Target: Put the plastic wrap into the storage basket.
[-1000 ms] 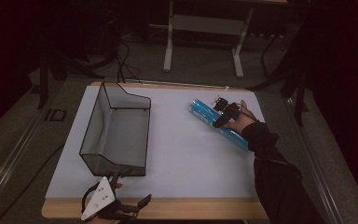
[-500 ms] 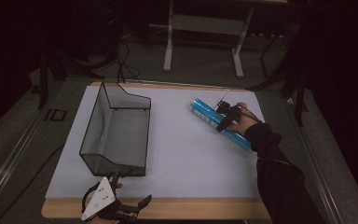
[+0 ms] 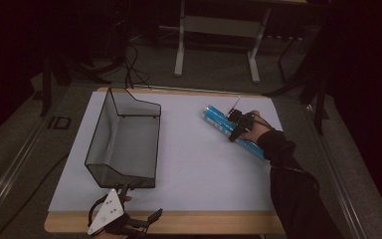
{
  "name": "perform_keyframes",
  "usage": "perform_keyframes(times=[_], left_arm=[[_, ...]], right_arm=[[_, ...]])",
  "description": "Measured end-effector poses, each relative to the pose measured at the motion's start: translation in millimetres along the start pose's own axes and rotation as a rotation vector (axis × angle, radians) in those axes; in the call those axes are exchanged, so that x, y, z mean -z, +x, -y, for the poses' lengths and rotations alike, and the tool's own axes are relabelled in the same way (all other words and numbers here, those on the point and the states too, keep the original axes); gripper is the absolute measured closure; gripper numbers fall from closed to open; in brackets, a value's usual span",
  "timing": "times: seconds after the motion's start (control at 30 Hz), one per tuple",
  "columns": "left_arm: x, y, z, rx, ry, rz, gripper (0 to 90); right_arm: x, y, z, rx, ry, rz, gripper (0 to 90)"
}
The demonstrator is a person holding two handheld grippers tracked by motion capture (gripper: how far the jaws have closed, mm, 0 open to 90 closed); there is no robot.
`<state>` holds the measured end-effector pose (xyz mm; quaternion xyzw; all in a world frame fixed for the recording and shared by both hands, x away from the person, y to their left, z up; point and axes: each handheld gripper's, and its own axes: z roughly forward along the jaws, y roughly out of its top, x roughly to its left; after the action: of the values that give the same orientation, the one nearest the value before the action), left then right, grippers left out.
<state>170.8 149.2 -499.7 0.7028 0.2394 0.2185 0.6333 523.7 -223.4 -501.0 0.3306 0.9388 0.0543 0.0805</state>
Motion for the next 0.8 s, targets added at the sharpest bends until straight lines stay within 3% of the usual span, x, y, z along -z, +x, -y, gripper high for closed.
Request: perform_keyframes(times=[0.2, 0.37, 0.5, 0.8], left_arm=[[-0.6, 0.9, 0.3, 0.001, 0.003, -0.004, 3.8], [-2.0, 0.3, 0.4, 0.000, 0.009, -0.005, 3.8], [-1.7, 0.0, 0.2, -0.005, 0.009, -0.008, 3.9], [-2.4, 0.2, -0.5, -0.007, 0.008, -0.012, 4.0]], right_arm=[[5.0, -3.0, 2.0, -0.079, -0.020, -0.045, 31.7], [19.6, -2.0, 0.9, -0.097, -0.046, -0.047, 31.8], [43.5, -1.8, 2.7, -0.151, -0.156, -0.062, 31.8], [76.5, 6.1, 0.3, -0.218, -0.287, -0.079, 31.8]])
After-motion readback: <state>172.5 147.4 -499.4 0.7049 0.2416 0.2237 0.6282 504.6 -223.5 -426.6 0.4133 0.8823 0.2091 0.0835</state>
